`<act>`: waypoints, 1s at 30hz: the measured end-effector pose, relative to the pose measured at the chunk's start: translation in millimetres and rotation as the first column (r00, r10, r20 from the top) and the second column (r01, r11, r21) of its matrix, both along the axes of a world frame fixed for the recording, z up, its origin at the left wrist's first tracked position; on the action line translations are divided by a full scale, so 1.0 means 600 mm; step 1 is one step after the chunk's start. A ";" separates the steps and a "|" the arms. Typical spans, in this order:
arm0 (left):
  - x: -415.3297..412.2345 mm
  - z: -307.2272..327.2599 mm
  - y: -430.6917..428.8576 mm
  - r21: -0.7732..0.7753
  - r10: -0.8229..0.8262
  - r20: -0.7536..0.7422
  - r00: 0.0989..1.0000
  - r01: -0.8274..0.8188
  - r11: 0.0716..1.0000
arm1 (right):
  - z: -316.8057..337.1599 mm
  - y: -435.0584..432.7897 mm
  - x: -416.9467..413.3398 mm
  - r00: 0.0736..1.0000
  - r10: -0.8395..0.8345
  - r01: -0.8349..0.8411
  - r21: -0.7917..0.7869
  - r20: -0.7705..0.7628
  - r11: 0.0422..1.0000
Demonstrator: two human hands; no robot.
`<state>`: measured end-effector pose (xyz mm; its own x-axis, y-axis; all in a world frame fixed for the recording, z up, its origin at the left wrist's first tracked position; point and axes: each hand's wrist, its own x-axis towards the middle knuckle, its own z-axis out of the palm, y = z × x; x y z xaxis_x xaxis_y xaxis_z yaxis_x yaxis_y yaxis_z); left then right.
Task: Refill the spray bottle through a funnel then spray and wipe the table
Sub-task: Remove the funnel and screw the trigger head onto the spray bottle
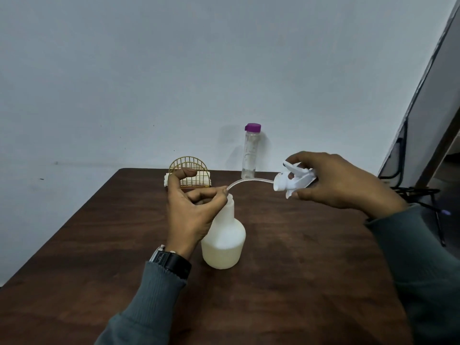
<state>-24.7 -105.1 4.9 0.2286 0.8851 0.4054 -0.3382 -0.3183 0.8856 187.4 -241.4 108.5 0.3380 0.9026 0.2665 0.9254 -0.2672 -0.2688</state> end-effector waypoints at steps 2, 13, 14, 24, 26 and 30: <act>0.000 -0.003 -0.001 -0.005 -0.001 0.016 1.000 0.001 1.000 | 0.001 0.000 0.002 1.000 0.001 -0.001 0.084 -0.001 0.997; -0.001 -0.025 -0.006 -0.035 -0.084 0.095 0.992 0.087 0.996 | 0.058 0.025 -0.074 0.839 0.405 -0.233 0.432 -0.363 0.871; 0.000 -0.028 -0.006 -0.029 -0.095 0.085 0.992 0.098 0.995 | 0.053 0.039 -0.084 0.857 0.392 -0.253 0.390 -0.334 0.885; -0.004 -0.051 0.002 0.006 -0.161 -0.054 0.986 0.161 0.987 | -0.037 0.115 -0.117 0.893 0.391 -0.361 0.165 -0.223 0.918; -0.006 -0.062 0.006 0.012 -0.160 -0.123 0.979 0.163 0.987 | -0.045 0.112 -0.116 0.880 0.400 -0.359 0.191 -0.257 0.913; -0.006 -0.083 0.013 0.011 -0.213 -0.255 0.943 0.223 0.975 | -0.082 0.105 -0.127 0.841 0.400 -0.325 0.250 -0.365 0.912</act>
<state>-28.1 -97.0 -45.2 0.5130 0.7866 0.3438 -0.1720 -0.2982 0.9389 111.4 -178.2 59.5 0.1061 0.9338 0.3417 0.7487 0.1511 -0.6455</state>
